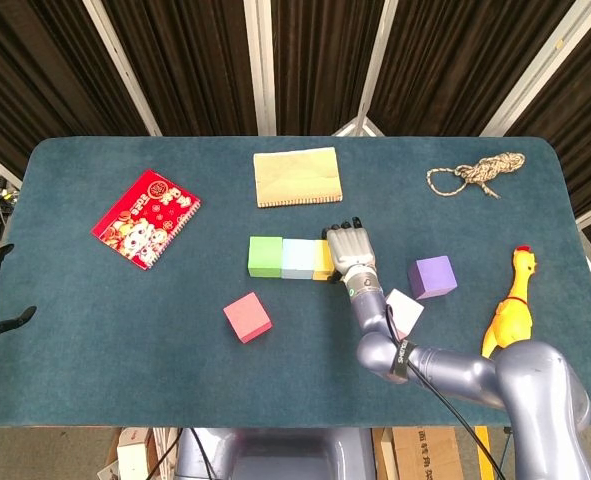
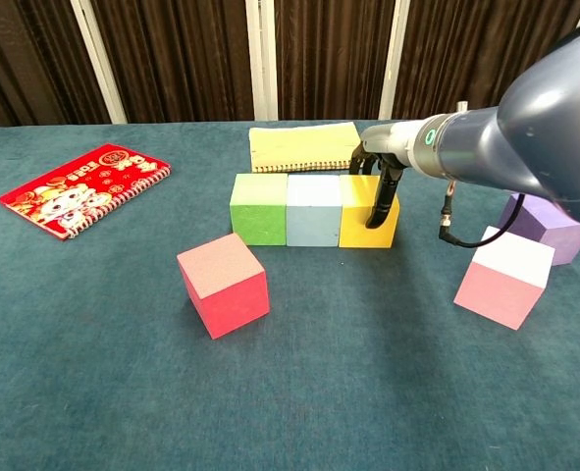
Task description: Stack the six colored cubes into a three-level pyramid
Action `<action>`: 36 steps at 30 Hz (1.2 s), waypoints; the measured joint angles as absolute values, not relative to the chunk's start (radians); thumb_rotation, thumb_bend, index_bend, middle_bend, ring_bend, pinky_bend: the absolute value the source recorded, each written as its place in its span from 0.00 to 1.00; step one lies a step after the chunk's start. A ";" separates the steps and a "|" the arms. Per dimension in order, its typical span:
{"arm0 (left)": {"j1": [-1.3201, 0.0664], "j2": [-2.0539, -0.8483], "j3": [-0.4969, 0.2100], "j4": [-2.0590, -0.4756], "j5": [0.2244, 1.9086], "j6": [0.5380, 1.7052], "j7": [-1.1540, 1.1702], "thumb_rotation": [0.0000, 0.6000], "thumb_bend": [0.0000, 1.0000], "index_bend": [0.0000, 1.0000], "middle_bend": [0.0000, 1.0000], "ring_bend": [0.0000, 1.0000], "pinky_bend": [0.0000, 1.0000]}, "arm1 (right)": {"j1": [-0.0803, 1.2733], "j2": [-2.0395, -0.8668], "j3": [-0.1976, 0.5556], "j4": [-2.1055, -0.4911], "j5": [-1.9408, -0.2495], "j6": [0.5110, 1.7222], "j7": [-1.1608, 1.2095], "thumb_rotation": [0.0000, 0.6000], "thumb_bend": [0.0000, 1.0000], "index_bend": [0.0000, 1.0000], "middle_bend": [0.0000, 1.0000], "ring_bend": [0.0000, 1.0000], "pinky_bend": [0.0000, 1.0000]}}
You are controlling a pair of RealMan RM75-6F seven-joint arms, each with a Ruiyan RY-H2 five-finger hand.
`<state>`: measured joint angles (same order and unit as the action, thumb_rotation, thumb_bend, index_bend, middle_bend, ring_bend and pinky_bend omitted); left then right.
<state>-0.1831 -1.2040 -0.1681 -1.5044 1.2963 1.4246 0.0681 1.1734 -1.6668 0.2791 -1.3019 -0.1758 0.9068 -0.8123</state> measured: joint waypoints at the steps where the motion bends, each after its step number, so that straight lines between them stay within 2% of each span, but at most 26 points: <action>1: -0.183 -1.204 -0.168 -1.505 1.295 1.425 0.068 1.00 0.20 0.15 0.04 0.00 0.05 | 1.174 -1.667 0.279 -1.301 -0.173 0.907 -0.814 1.00 0.19 0.23 0.19 0.13 0.00; 9: -0.182 -1.202 -0.168 -1.507 1.298 1.425 0.065 1.00 0.20 0.14 0.03 0.00 0.05 | 1.178 -1.666 0.280 -1.303 -0.147 0.909 -0.826 1.00 0.19 0.15 0.10 0.08 0.00; 15: -0.180 -1.208 -0.178 -1.490 1.288 1.440 0.075 1.00 0.20 0.14 0.00 0.00 0.05 | 1.178 -1.628 0.284 -1.358 -0.131 0.917 -0.835 1.00 0.19 0.13 0.06 0.06 0.00; 21: -0.176 -1.212 -0.180 -1.479 1.299 1.454 0.059 1.00 0.20 0.13 0.00 0.00 0.05 | 1.153 -1.530 0.298 -1.483 -0.145 0.951 -0.812 1.00 0.19 0.10 0.05 0.05 0.00; 31: -0.178 -1.212 -0.169 -1.488 1.314 1.444 0.058 1.00 0.20 0.13 0.00 0.00 0.05 | 1.058 -1.269 0.300 -1.695 -0.147 0.997 -0.743 1.00 0.19 0.09 0.05 0.05 0.00; 36: -0.179 -1.218 -0.172 -1.486 1.315 1.448 0.057 1.00 0.20 0.13 0.00 0.00 0.05 | 1.006 -1.195 0.281 -1.731 -0.209 0.982 -0.692 1.00 0.19 0.13 0.06 0.05 0.00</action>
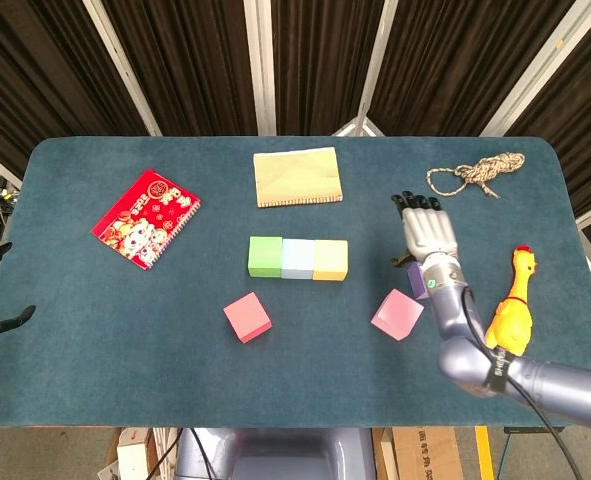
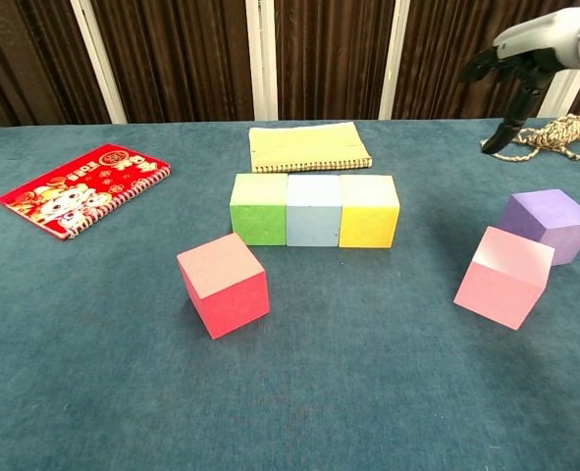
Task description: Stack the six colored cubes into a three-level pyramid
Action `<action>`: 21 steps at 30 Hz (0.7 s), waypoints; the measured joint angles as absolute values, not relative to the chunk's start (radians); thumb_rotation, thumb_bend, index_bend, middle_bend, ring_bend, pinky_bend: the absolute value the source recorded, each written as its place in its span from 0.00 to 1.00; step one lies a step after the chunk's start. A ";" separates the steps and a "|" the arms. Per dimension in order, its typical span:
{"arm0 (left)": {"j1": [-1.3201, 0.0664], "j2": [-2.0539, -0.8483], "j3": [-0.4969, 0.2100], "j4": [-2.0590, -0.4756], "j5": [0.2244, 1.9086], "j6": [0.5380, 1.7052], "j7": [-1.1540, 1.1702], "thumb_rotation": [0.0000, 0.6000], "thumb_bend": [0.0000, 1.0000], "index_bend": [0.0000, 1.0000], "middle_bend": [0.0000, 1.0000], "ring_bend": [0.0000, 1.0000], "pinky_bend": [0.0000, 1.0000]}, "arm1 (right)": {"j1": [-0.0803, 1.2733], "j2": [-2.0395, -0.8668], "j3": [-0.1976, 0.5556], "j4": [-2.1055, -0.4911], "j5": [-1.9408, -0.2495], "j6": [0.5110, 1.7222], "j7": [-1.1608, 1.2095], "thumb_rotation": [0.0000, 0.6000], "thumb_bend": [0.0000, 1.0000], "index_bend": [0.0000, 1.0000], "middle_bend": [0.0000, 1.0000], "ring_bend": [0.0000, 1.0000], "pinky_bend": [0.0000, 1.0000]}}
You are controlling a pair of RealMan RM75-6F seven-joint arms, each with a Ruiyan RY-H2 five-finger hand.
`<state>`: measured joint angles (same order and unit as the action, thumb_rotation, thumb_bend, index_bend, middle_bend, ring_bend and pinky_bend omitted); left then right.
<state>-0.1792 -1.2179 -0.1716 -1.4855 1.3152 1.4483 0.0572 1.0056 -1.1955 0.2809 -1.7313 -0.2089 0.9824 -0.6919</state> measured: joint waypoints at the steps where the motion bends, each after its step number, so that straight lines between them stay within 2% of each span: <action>1: -0.180 -1.222 -0.173 -1.483 1.315 1.450 0.059 1.00 0.20 0.13 0.00 0.00 0.05 | 0.992 -1.186 0.276 -1.736 -0.233 0.973 -0.675 1.00 0.19 0.14 0.07 0.05 0.00; 9: -0.180 -1.236 -0.175 -1.472 1.327 1.467 0.052 1.00 0.20 0.13 0.00 0.00 0.05 | 0.909 -1.127 0.211 -1.731 -0.402 0.883 -0.573 1.00 0.19 0.14 0.07 0.05 0.00; 13: -0.179 -1.246 -0.176 -1.464 1.332 1.476 0.055 1.00 0.20 0.13 0.00 0.00 0.05 | 0.882 -1.119 0.162 -1.692 -0.475 0.832 -0.550 1.00 0.19 0.14 0.07 0.05 0.00; 21: -0.176 -1.259 -0.176 -1.465 1.340 1.494 0.064 1.00 0.20 0.13 0.00 0.00 0.05 | 0.818 -1.116 0.123 -1.583 -0.694 0.762 -0.424 1.00 0.19 0.14 0.07 0.05 0.00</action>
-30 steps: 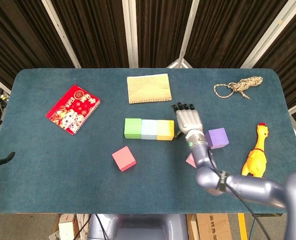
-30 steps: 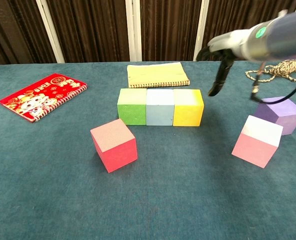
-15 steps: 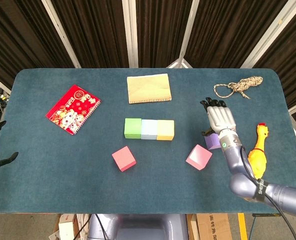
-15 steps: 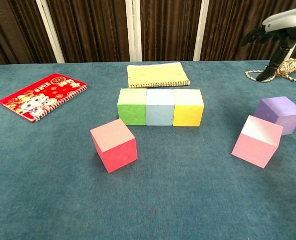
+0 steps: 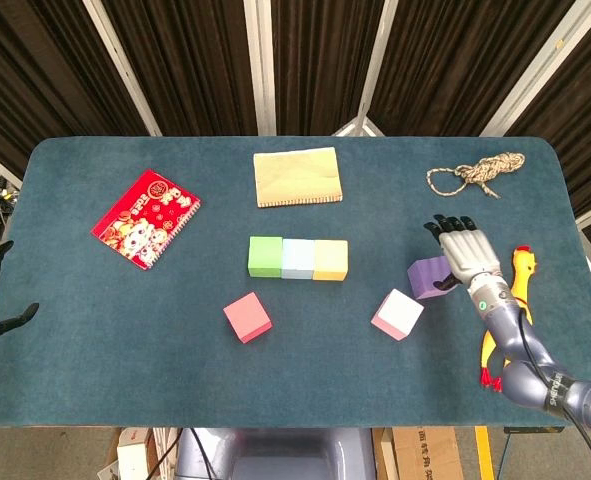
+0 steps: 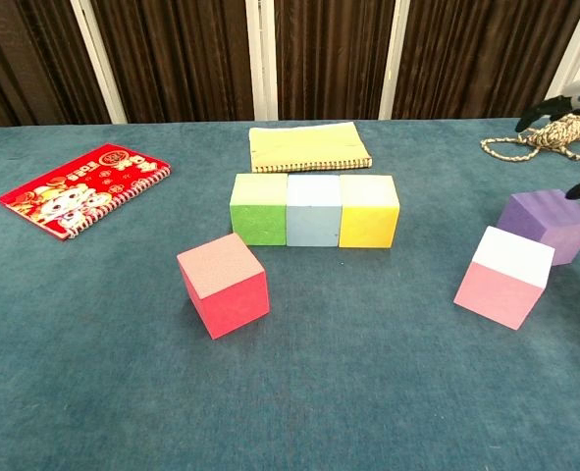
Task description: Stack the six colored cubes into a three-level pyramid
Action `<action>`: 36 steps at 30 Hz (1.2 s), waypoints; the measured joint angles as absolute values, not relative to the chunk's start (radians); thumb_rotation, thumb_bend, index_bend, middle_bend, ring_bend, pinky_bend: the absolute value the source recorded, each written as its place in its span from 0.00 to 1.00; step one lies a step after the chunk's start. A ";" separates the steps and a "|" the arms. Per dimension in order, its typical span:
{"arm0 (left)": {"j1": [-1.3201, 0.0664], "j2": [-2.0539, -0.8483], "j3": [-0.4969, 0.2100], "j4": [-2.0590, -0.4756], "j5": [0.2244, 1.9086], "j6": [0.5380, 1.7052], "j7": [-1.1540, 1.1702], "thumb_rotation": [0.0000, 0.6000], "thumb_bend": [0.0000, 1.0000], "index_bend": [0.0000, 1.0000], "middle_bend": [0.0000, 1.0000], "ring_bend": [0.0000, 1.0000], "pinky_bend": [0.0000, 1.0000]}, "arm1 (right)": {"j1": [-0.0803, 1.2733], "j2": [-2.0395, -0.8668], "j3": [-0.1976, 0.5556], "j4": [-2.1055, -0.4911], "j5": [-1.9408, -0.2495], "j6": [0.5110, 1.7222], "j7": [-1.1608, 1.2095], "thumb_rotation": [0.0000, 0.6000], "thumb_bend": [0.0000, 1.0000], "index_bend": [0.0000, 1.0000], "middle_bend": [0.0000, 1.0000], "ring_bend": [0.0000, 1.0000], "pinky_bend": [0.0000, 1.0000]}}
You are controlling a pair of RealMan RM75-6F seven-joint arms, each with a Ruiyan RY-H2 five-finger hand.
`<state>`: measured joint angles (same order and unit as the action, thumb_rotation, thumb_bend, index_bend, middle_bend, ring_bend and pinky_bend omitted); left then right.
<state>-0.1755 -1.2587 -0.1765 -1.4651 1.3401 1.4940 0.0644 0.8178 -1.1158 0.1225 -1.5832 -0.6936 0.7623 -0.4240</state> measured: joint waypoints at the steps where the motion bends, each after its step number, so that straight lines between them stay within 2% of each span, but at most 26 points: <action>1: -0.175 -1.260 -0.175 -1.465 1.343 1.496 0.067 1.00 0.20 0.13 0.00 0.00 0.05 | 0.806 -1.116 0.119 -1.565 -0.725 0.753 -0.395 1.00 0.19 0.14 0.07 0.05 0.00; 13: -0.174 -1.277 -0.173 -1.467 1.359 1.512 0.077 1.00 0.20 0.13 0.00 0.00 0.05 | 0.745 -1.130 0.077 -1.425 -0.880 0.670 -0.253 1.00 0.19 0.14 0.08 0.05 0.00; 24: -0.179 -1.301 -0.181 -1.453 1.347 1.510 0.095 1.00 0.20 0.13 0.00 0.00 0.05 | 0.717 -1.201 0.084 -1.347 -1.020 0.679 -0.137 1.00 0.19 0.17 0.10 0.05 0.00; 36: -0.174 -1.308 -0.186 -1.461 1.335 1.516 0.107 1.00 0.20 0.13 0.00 0.00 0.05 | 0.711 -1.248 0.092 -1.278 -1.113 0.674 -0.056 1.00 0.19 0.20 0.19 0.05 0.00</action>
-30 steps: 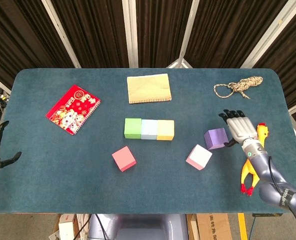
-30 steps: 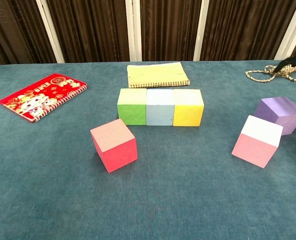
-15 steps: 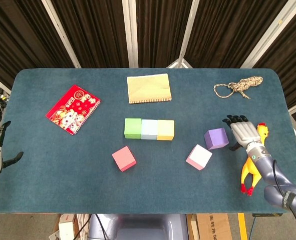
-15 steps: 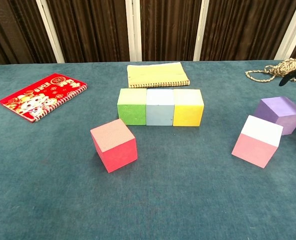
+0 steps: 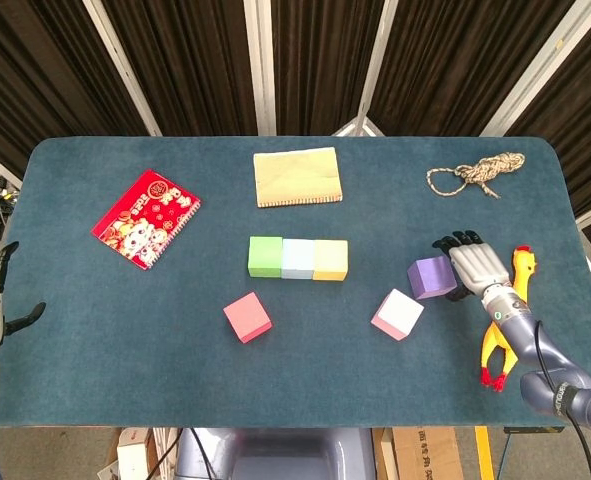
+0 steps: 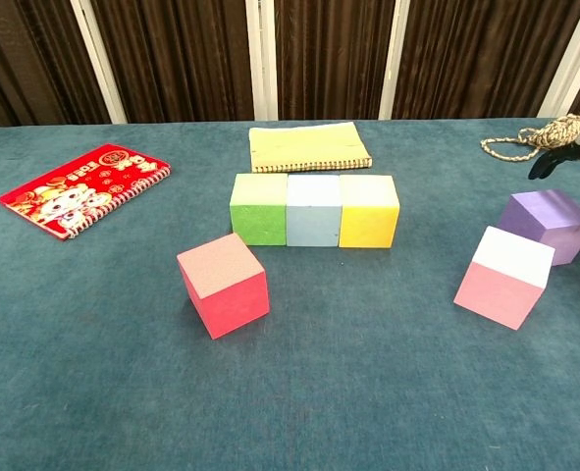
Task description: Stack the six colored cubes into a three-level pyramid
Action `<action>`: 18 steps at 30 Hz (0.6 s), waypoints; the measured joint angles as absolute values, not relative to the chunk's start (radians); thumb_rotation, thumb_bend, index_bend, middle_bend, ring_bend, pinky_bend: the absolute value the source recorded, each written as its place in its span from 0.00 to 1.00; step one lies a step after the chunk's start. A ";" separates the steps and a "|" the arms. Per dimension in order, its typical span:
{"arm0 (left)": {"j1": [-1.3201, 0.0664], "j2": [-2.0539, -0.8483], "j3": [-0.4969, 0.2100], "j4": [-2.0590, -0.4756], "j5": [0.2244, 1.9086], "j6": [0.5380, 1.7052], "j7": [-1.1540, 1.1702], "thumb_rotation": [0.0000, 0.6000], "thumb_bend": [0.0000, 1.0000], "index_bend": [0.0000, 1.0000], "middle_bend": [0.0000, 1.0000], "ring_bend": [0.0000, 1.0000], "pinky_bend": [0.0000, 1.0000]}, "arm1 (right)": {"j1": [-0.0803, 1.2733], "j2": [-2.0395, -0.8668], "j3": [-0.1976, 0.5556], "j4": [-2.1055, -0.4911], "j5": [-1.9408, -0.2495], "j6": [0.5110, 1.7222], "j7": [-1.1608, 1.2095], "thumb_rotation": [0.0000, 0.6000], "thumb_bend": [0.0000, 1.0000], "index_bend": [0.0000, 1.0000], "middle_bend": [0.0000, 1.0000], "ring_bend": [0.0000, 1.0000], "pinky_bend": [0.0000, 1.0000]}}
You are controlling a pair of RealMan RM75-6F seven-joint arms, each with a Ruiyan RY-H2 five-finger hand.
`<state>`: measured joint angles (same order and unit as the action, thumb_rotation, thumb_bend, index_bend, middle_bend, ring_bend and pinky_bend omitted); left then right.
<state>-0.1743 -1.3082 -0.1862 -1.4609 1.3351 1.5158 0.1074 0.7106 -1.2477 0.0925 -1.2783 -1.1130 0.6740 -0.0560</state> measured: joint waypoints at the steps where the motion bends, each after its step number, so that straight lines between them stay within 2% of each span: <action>1: -0.174 -1.308 -0.186 -1.462 1.334 1.515 0.108 1.00 0.20 0.13 0.00 0.00 0.05 | 0.712 -1.251 0.094 -1.273 -1.115 0.672 -0.055 1.00 0.19 0.20 0.20 0.05 0.00; 18: -0.174 -1.308 -0.187 -1.467 1.324 1.504 0.114 1.00 0.20 0.13 0.00 0.00 0.05 | 0.728 -1.286 0.098 -1.252 -1.108 0.645 -0.069 1.00 0.19 0.22 0.25 0.05 0.00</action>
<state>-0.1737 -1.3084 -0.1871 -1.4669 1.3237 1.5036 0.1137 0.7282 -1.2858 0.0980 -1.2524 -1.1076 0.6451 -0.0692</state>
